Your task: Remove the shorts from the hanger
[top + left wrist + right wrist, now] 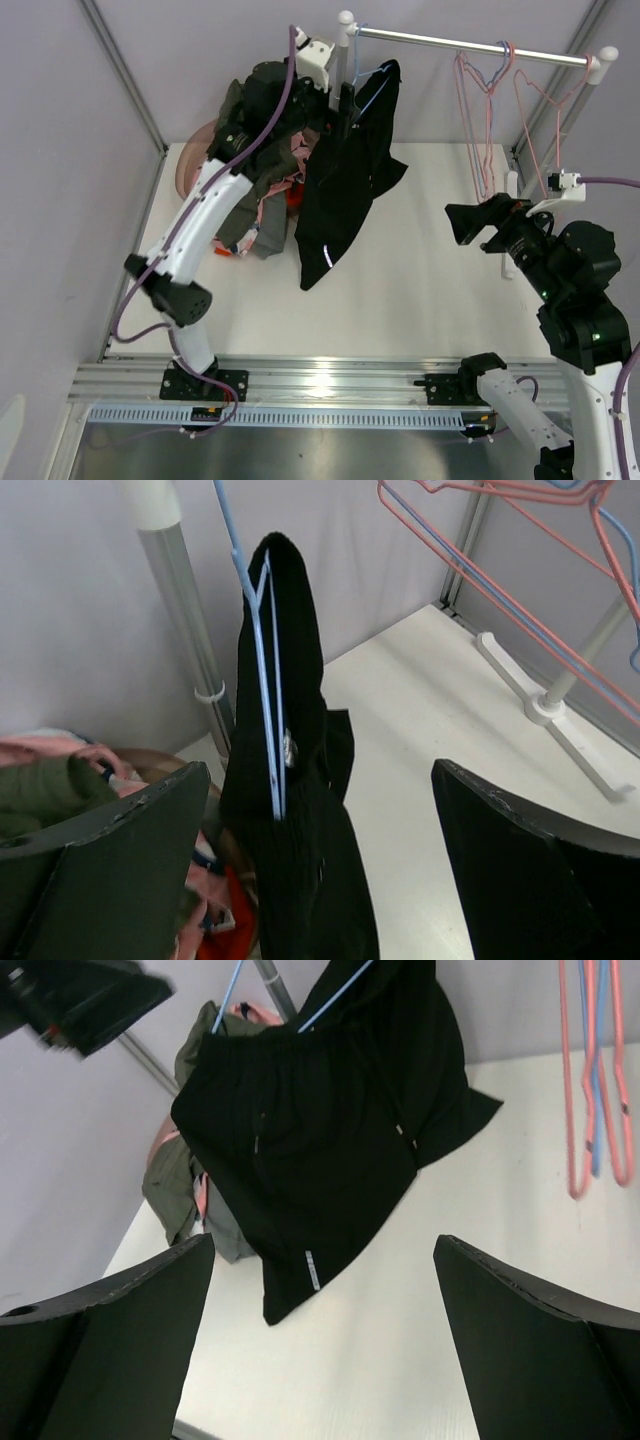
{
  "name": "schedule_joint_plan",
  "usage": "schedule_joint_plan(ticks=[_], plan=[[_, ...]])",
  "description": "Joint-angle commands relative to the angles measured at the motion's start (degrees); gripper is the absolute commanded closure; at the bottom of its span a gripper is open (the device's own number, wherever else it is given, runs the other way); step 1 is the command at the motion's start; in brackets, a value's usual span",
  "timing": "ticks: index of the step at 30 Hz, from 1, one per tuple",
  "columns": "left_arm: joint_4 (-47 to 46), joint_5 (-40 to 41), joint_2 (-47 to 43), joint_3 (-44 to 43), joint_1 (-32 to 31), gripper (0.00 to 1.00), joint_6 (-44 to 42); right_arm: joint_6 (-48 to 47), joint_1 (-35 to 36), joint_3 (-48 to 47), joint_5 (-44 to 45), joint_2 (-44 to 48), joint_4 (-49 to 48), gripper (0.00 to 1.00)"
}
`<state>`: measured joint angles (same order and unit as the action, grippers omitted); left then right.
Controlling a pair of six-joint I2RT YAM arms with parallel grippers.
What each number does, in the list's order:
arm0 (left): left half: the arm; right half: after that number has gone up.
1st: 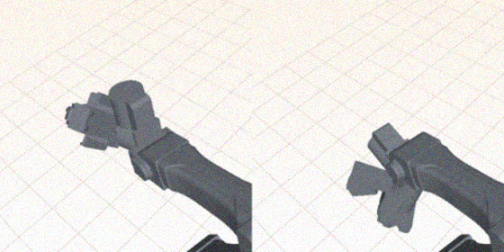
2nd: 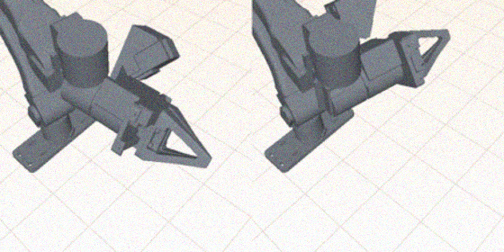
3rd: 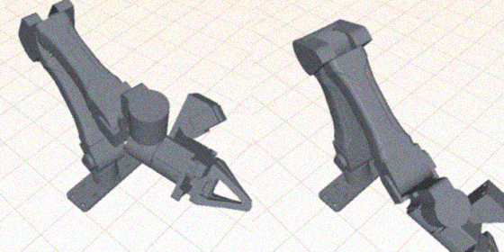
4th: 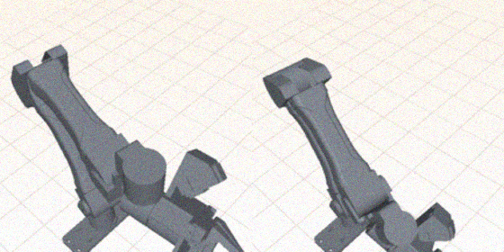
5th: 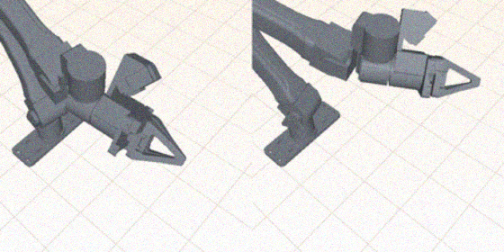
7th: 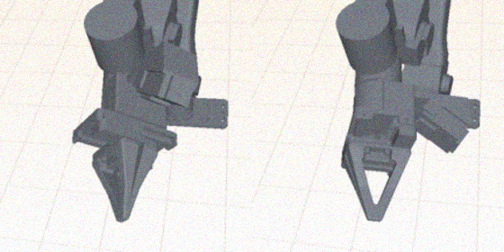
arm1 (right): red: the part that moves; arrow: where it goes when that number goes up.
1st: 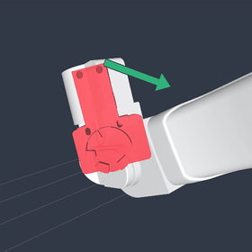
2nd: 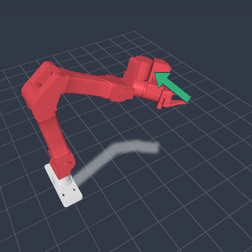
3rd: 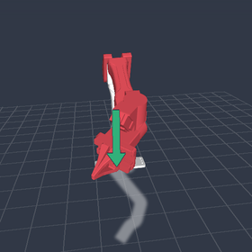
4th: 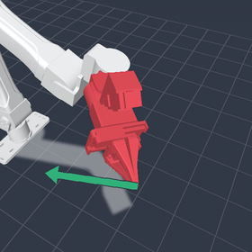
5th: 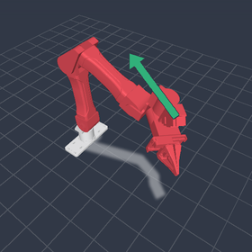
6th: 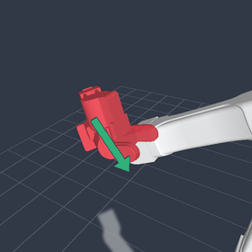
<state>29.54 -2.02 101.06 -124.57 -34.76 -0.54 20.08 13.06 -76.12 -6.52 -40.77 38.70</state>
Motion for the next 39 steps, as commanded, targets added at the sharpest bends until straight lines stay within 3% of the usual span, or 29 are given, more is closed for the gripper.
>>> schedule_joint_plan(ticks=[1, 7, 9, 11, 18, 19, 24, 27, 36, 37, 39], plan=[[1.66, -7.55, 6.42, -10.85, 3.99, 0.01, 0.08, 2.42, 0.21, 2.45, -2.61, 3.15, -3.36, 0.01], [2.36, -7.13, 9.96, -15.88, 6.02, 0.01, 3.08, 5.67, 0.21, 8.25, -5.42, 6.49, -9.74, 0.0], [2.19, -4.67, 7.5, -12.9, 6.02, 0.02, 3.96, 8.83, 0.39, 10.19, -8.58, 4.66, -14.59, 0.01], [0.53, -1.52, 0.75, -4.3, 6.02, 0.02, 5.45, 10.33, 0.82, 9.24, -10.26, -2.0, -20.58, 0.01], [-2.74, -0.71, -20.35, 15.49, 6.11, 0.01, 9.23, 6.56, 10.31, -11.83, -4.73, -30.91, -26.66, 0.0], [-2.3, -0.18, -22.37, 19.42, 6.11, 0.01, 9.41, 6.56, 10.84, -17.95, -4.38, -34.16, -26.57, 0.0], [-4.75, 1.76, -37.21, 38.65, 6.11, 0.01, 8.53, 7.17, 12.25, -31.44, -5.16, -52.17, -29.2, 0.01], [-6.51, 1.41, -42.06, 44.39, 6.11, 0.01, 11.07, 7.78, 12.61, -39.18, -5.08, -59.91, -29.64, 0.0], [-8.09, -2.81, -45.42, 50.13, 6.11, 0.01, 14.6, 11.74, 14.62, -52.1, -3.41, -74.26, -32.55, 0.01], [-7.92, -2.81, -45.68, 50.39, 6.11, 0.01, 14.6, 11.65, 14.8, -52.9, -2.89, -76.1, -32.37, 0.03], [-7.83, -3.08, -45.77, 50.48, 6.02, 0.01, 14.34, 11.65, 15.5, -53.87, -2.27, -77.26, -32.63, 0.2]])
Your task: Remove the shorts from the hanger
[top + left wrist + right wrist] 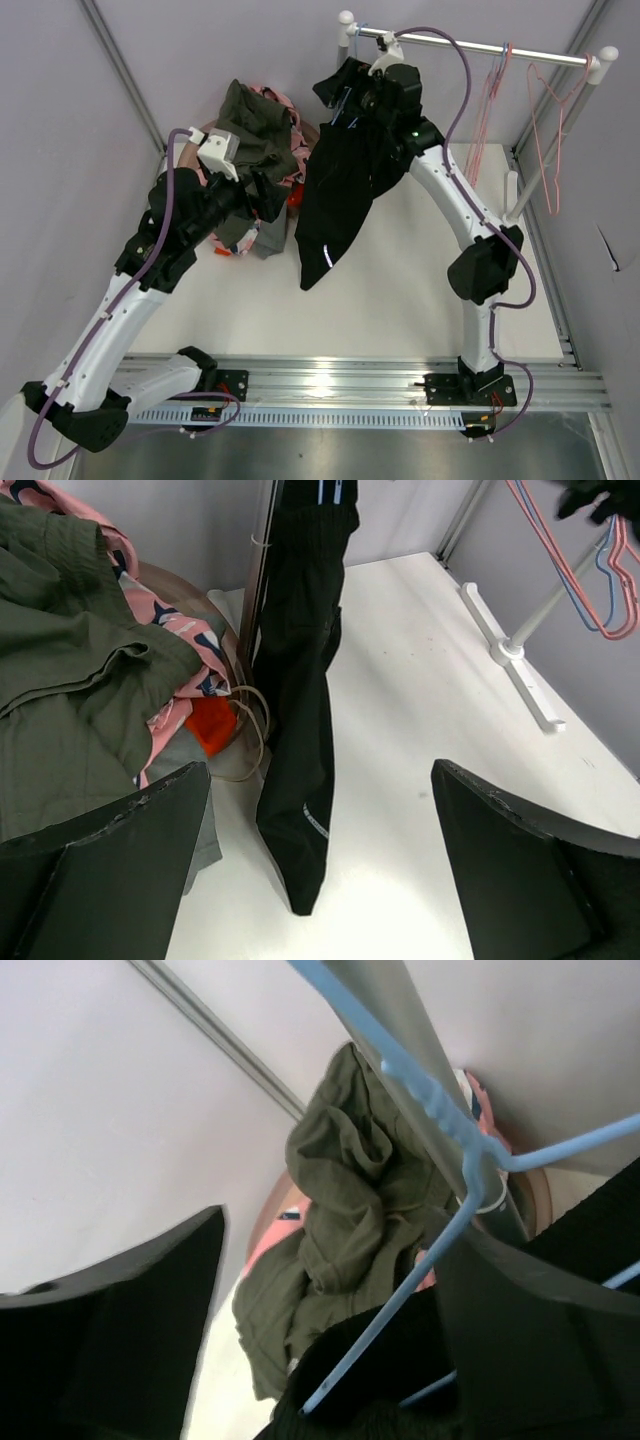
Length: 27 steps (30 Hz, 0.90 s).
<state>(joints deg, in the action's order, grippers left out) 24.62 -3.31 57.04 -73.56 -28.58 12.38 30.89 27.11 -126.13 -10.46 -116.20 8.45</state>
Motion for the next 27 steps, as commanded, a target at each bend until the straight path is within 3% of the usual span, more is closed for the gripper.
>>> schedule_joint_plan(ticks=[1, 2, 4, 5, 6, 12, 17, 22, 27], plan=[[-2.83, -1.7, -1.75, -0.53, -0.16, 0.02, 1.33, 1.01, 1.62, -3.78, 1.93, -2.18, -2.47, 0.29], [-2.82, -1.61, -1.75, -0.45, -0.16, 0.01, 1.24, 1.18, 1.71, -3.6, 2.54, -2.45, -2.47, 0.5], [-3.0, -1.79, -1.75, 0.0, -0.25, 0.02, 1.15, 1.54, 1.89, -2.03, 2.9, -2.01, -3.26, 0.7], [-3.09, -1.79, -1.84, 0.34, -0.25, 0.01, 1.15, 1.45, 2.06, -1.24, 3.33, -1.05, -4.05, 0.93], [-3.18, -1.79, -1.93, 0.69, -0.25, 0.02, 1.24, 1.19, 2.15, 0.51, 3.77, -0.35, -4.23, 1.0], [-5.63, -5.82, -0.35, 1.14, -0.34, 0.01, 1.42, -2.15, 2.24, 6.33, 6.85, 8.0, -4.85, 1.0], [-9.5, -17.6, 4.04, 0.0, -2.53, 0.01, 0.37, -5.14, 2.15, 6.33, 9.14, 13.71, -3.71, 1.0], [-10.03, -14.28, 10.01, -2.47, -9.47, 0.01, -3.5, -5.41, 2.07, 0.71, 8.88, 15.83, -0.28, 1.0], [-15.99, -9.7, 10.29, 2.45, -12.73, 0.01, -1.05, -3.13, 2.24, 0.7, 9.05, 19.08, 1.22, 1.0]])
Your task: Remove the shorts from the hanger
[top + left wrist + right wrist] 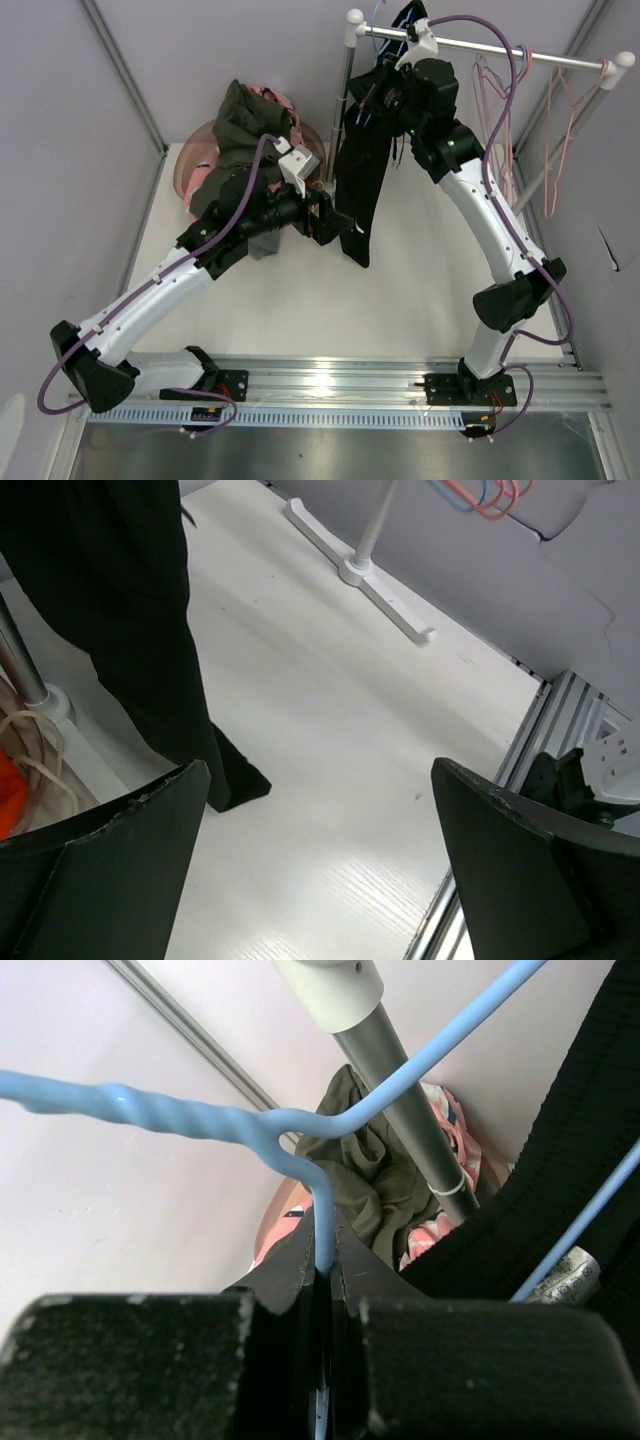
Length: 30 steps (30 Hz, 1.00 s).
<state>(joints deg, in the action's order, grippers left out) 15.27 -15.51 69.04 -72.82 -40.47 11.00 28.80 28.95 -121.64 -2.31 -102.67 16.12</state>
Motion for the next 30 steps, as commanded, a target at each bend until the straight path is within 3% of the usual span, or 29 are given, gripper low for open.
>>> schedule_joint_plan(ticks=[1, 10, 16, 22, 25, 26, 28, 29, 30], plan=[[-9.44, 2.85, -2.06, 2.58, -0.84, 0.01, 0.85, -0.68, 0.41, -2.12, 1.25, 7.29, -6.63, 1.0], [-17.35, 12.51, -1.54, 7.51, -2.07, 0.02, 1.92, 1.7, 1.37, 0.45, 1.6, 12.14, -6.02, 1.0], [-21.76, 12.17, 1.1, 9.01, -2.16, 0.03, 3.23, 2.67, 1.37, 1.85, 1.16, 12.85, -5.75, 1.0], [-26.6, 10.24, 2.86, 12.16, -2.51, 0.18, 5.08, 3.72, 1.46, 6.41, 1.51, 14.43, -8.29, 1.0], [-30.2, 9.19, 3.56, 14.27, -2.69, 0.39, 5.6, 4.6, 1.37, 8.87, 1.69, 15.13, -9.35, 1.0], [-30.82, 8.83, 4.0, 14.54, -2.69, 0.6, 5.78, 4.78, 1.46, 9.49, 1.86, 15.31, -9.61, 1.0], [-32.14, 8.39, 4.96, 14.98, -2.77, 0.81, 6.13, 5.39, 1.37, 11.42, 2.04, 15.92, -10.4, 1.0], [-32.49, 8.39, 5.66, 15.42, -2.77, 0.97, 6.48, 5.57, 1.37, 12.04, 2.22, 16.1, -10.67, 1.0], [-32.93, 8.39, 5.93, 16.03, -2.77, 1.0, 6.92, 5.66, 1.37, 12.48, 2.22, 16.27, -11.02, 1.0]])
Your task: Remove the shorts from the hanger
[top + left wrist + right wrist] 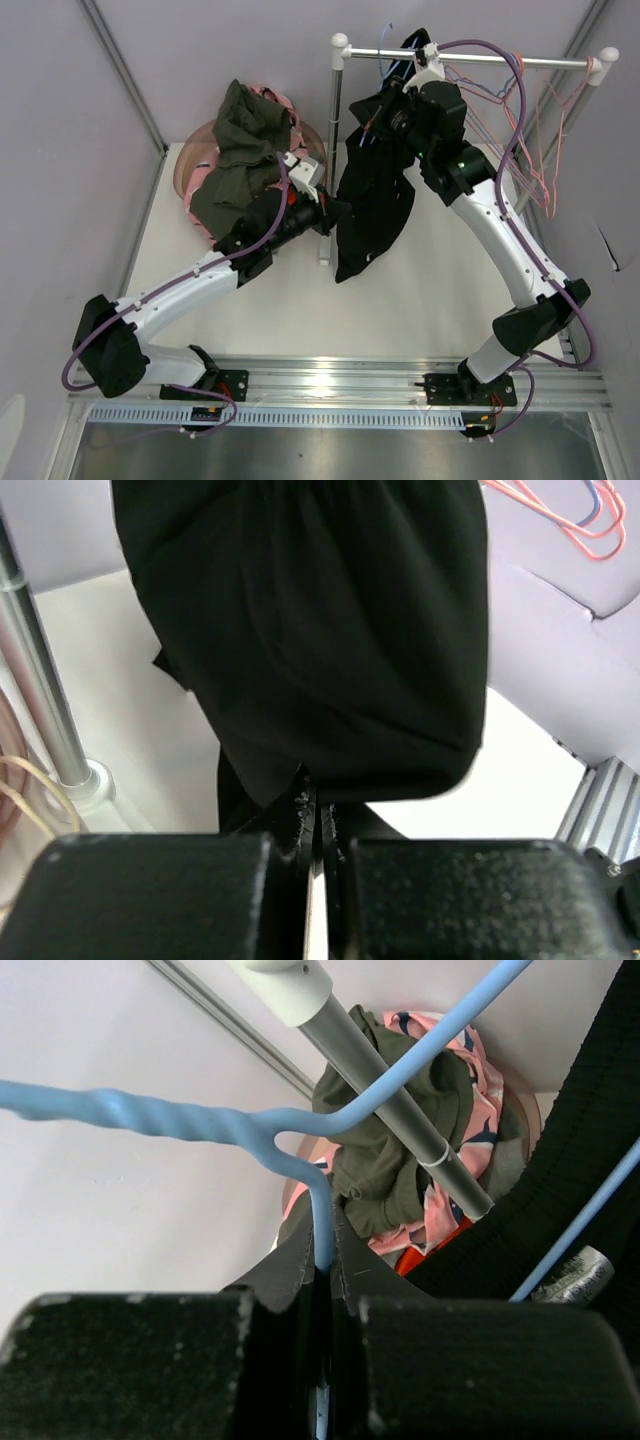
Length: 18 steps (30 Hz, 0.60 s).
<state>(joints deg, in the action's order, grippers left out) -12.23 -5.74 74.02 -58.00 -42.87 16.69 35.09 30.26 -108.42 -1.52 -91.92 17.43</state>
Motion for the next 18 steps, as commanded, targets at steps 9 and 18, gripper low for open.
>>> schedule_joint_plan(ticks=[9, 18], plan=[[-7.45, 3.08, -2.02, 9.02, -6.07, 1.0, 1.77, -0.38, -1.34, 1.02, 3.28, 6.4, -11.55, 1.0], [-15.02, 15.74, -6.78, 26.87, -20.84, 1.0, 6.16, -0.11, -3.19, -4.78, 2.14, 4.12, -7.68, 1.0]])
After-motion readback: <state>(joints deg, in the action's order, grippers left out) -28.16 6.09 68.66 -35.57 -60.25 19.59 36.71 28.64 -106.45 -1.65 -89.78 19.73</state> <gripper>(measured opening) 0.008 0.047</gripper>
